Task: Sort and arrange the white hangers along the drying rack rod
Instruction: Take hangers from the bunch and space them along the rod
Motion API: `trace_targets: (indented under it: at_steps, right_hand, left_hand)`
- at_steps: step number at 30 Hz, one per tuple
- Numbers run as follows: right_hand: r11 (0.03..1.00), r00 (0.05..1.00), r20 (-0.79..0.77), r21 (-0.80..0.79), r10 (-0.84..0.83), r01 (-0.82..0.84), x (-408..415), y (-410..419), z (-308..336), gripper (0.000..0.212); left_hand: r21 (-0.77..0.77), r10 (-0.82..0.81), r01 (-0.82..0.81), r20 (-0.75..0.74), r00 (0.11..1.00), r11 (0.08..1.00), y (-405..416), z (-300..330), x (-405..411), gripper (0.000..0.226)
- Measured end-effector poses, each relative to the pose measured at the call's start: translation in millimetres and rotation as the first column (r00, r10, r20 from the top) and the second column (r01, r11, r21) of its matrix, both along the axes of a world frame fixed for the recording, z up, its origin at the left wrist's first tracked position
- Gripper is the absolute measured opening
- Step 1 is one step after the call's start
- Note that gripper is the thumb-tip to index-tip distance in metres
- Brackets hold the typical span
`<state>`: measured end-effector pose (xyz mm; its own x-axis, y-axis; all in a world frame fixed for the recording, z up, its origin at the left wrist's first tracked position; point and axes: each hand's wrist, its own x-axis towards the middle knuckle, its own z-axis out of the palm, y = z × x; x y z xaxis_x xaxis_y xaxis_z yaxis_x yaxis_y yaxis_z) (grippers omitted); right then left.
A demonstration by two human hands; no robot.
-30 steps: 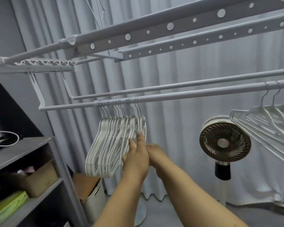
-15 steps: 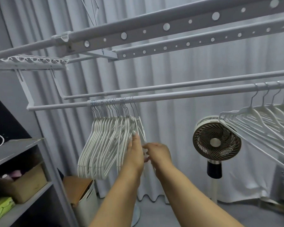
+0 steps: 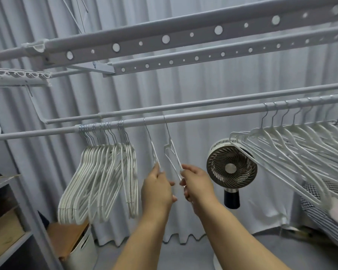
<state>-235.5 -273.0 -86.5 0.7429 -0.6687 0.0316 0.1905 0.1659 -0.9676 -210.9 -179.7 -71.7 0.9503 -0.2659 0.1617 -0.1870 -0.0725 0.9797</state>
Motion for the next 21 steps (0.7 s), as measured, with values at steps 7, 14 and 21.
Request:
trace_targets:
  at_steps: [7, 14, 21]
  right_hand:
    - [0.996, 0.996, 0.027, 0.029, -0.086, 0.085, -33, -31, 0, 0.025]
    - [0.984, 0.985, 0.025, 0.045, -0.173, 0.172, -63, -64, 2, 0.027]
    - [0.972, 0.973, 0.035, 0.067, -0.229, 0.226, -83, -98, 0, 0.03]
  left_hand:
    - [0.009, -0.092, 0.091, 0.039, 0.995, 0.996, -28, 1, -27, 0.046]
    - [0.021, -0.206, 0.205, 0.047, 0.977, 0.978, -60, 6, -48, 0.049]
    - [-0.002, -0.264, 0.265, 0.069, 0.962, 0.964, -83, 17, -80, 0.049]
